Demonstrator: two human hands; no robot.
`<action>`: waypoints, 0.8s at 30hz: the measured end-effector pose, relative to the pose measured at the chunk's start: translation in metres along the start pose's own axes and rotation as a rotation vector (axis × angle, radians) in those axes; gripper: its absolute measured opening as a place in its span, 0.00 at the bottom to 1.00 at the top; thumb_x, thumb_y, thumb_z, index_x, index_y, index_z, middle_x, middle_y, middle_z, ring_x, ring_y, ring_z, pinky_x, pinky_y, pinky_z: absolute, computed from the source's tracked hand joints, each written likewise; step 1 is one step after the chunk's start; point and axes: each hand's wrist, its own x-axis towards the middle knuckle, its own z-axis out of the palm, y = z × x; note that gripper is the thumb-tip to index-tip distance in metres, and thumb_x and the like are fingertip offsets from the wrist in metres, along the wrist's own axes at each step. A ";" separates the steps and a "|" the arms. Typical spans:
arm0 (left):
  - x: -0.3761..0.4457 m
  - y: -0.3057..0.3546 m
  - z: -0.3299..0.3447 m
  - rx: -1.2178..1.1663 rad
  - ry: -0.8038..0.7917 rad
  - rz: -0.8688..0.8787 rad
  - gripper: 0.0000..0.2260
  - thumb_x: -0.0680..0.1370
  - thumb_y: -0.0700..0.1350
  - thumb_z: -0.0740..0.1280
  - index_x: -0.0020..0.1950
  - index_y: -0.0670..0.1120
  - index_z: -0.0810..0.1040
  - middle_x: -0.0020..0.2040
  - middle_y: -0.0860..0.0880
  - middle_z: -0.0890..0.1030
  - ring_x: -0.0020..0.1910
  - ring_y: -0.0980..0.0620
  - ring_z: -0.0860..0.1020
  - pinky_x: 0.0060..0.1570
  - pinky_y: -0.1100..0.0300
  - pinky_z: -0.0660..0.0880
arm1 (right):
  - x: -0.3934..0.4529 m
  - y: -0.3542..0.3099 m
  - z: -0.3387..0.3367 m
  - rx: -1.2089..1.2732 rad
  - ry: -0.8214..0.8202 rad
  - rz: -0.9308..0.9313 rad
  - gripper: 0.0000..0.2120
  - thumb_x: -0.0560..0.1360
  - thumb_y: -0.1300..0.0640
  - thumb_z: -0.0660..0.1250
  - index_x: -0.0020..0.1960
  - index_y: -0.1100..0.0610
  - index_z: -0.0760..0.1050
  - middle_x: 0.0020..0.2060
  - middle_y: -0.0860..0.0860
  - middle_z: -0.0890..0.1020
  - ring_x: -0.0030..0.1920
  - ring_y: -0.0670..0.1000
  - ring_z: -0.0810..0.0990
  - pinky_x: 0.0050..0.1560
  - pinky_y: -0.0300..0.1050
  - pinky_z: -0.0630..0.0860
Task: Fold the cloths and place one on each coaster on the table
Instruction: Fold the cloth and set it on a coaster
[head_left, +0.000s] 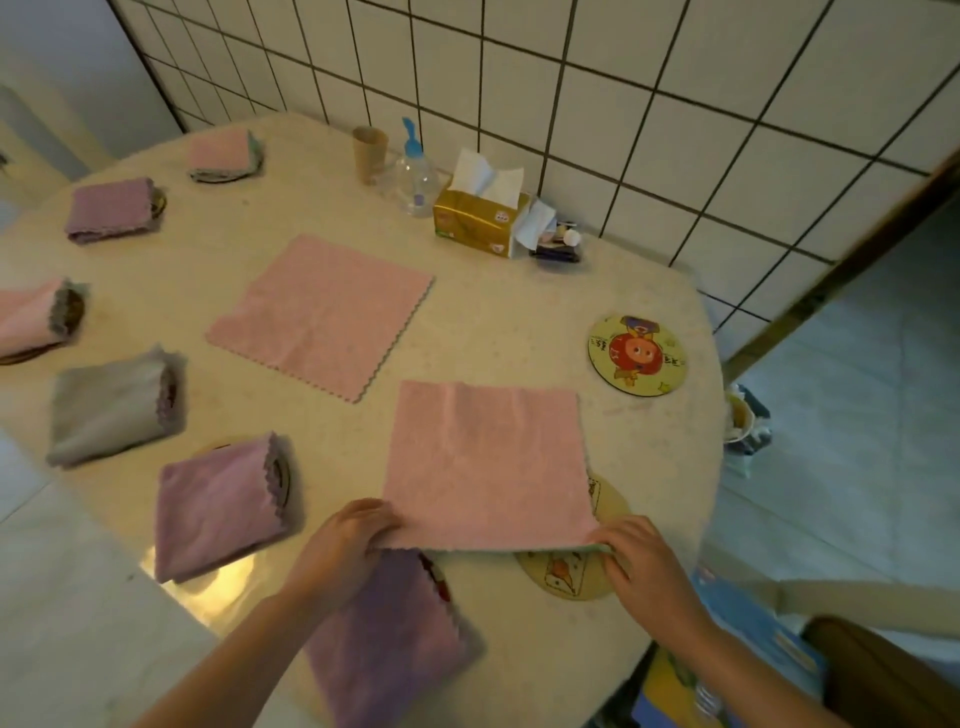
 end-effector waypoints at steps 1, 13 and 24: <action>0.003 0.001 -0.005 -0.060 0.001 -0.061 0.12 0.66 0.43 0.69 0.48 0.47 0.85 0.48 0.49 0.84 0.50 0.51 0.78 0.52 0.61 0.71 | 0.005 -0.001 -0.003 0.013 0.033 0.002 0.11 0.70 0.68 0.68 0.48 0.56 0.80 0.44 0.43 0.76 0.49 0.41 0.70 0.50 0.32 0.69; 0.109 0.001 -0.028 -0.879 0.193 -0.616 0.04 0.76 0.40 0.68 0.43 0.45 0.82 0.41 0.45 0.83 0.39 0.47 0.79 0.38 0.51 0.75 | 0.120 -0.019 -0.017 0.568 0.288 0.427 0.03 0.76 0.60 0.65 0.47 0.53 0.75 0.39 0.48 0.82 0.41 0.46 0.81 0.40 0.43 0.76; 0.162 -0.019 -0.001 -0.841 0.206 -0.773 0.15 0.79 0.46 0.64 0.41 0.34 0.74 0.34 0.43 0.72 0.35 0.49 0.69 0.38 0.55 0.65 | 0.173 0.018 0.006 0.475 0.241 0.500 0.03 0.78 0.58 0.62 0.50 0.56 0.71 0.40 0.48 0.81 0.41 0.45 0.80 0.32 0.35 0.74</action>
